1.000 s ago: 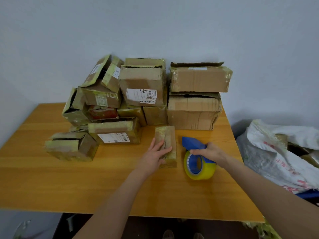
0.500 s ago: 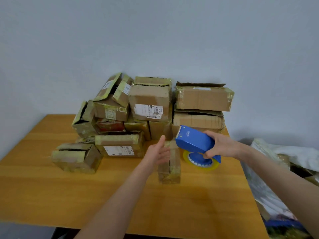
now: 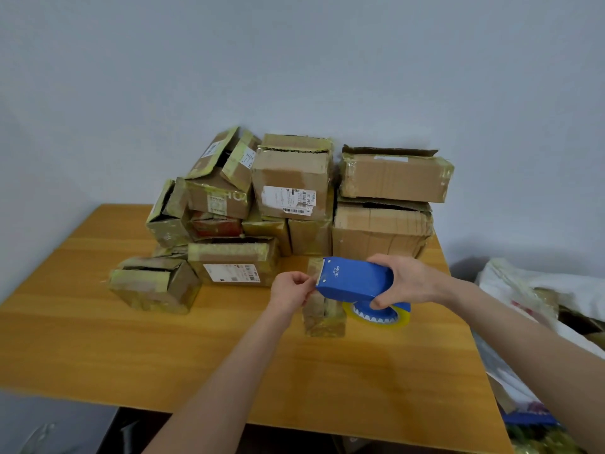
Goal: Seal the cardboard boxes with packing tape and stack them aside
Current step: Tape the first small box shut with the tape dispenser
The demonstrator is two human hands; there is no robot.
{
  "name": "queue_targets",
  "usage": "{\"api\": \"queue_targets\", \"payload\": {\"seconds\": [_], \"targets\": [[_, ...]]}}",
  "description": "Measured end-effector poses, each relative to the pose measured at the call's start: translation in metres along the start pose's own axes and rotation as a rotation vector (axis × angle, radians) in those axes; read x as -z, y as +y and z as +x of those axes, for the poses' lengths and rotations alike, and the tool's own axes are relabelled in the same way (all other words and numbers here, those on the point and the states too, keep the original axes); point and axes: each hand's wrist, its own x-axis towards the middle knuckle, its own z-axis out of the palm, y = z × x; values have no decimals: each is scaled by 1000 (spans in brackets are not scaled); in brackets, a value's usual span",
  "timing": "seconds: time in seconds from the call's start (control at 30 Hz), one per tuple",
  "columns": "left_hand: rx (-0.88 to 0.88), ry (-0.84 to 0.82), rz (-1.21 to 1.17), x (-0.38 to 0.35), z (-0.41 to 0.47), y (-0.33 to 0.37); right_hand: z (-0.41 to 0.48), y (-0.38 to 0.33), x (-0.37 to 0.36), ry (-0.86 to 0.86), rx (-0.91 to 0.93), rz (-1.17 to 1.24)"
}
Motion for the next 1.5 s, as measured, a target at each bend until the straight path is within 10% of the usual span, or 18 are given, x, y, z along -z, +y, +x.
{"api": "queue_targets", "payload": {"seconds": [1.33,1.5], "targets": [[180,23,486,8,25,-89,0,62,-49,-175,-318,-196],[-492,205,694,0,-4,-68,-3,62,-49,-165,-291,-197]]}}
